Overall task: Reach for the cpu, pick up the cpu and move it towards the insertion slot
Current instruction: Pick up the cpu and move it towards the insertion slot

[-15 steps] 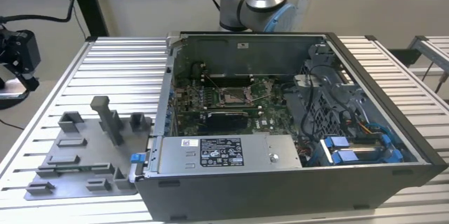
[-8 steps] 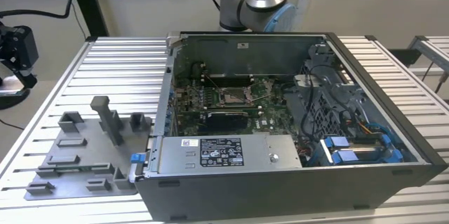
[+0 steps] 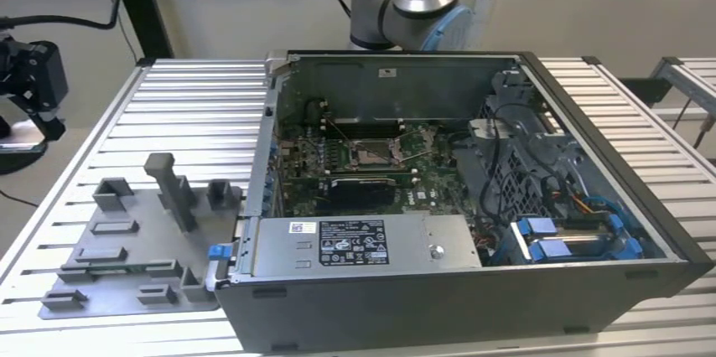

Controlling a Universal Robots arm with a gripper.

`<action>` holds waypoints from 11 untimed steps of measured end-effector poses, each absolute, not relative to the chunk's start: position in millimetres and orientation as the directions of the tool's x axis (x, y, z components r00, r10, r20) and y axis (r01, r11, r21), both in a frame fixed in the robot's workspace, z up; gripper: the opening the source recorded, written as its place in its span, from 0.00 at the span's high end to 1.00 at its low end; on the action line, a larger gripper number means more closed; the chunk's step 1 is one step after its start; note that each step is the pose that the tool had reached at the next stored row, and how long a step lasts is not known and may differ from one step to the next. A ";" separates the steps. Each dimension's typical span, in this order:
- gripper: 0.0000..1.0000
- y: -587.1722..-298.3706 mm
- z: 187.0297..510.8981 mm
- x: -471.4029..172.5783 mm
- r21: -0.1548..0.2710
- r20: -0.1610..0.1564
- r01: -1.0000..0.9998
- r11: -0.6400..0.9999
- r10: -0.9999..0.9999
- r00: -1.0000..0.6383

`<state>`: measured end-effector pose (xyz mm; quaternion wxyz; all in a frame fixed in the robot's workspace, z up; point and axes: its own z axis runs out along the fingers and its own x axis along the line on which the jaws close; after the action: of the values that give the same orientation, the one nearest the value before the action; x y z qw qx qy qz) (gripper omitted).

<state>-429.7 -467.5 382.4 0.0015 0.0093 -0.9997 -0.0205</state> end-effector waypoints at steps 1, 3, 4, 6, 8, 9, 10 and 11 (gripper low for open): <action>1.00 -467.6 382.5 -427.6 0.041 0.003 -0.019 0.999 -0.019 -1.000; 1.00 -467.5 382.4 -423.2 0.041 0.003 -0.019 0.999 -0.019 -1.000; 1.00 -467.5 382.5 -420.6 0.041 0.003 -0.018 0.999 -0.019 -1.000; 1.00 -467.5 382.4 -415.9 0.041 0.004 -0.019 0.999 -0.019 -1.000; 1.00 -467.5 382.5 -412.3 0.041 0.004 -0.019 0.999 -0.019 -1.000; 1.00 -467.5 382.4 -410.6 0.041 0.004 -0.019 0.999 -0.019 -1.000; 1.00 -467.6 382.4 -408.6 0.041 0.005 -0.019 0.999 -0.019 -1.000; 1.00 -467.5 382.4 -406.7 0.041 0.005 -0.019 0.999 -0.019 -1.000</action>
<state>-406.7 -467.5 382.4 0.0027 0.0095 -0.9997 -0.0205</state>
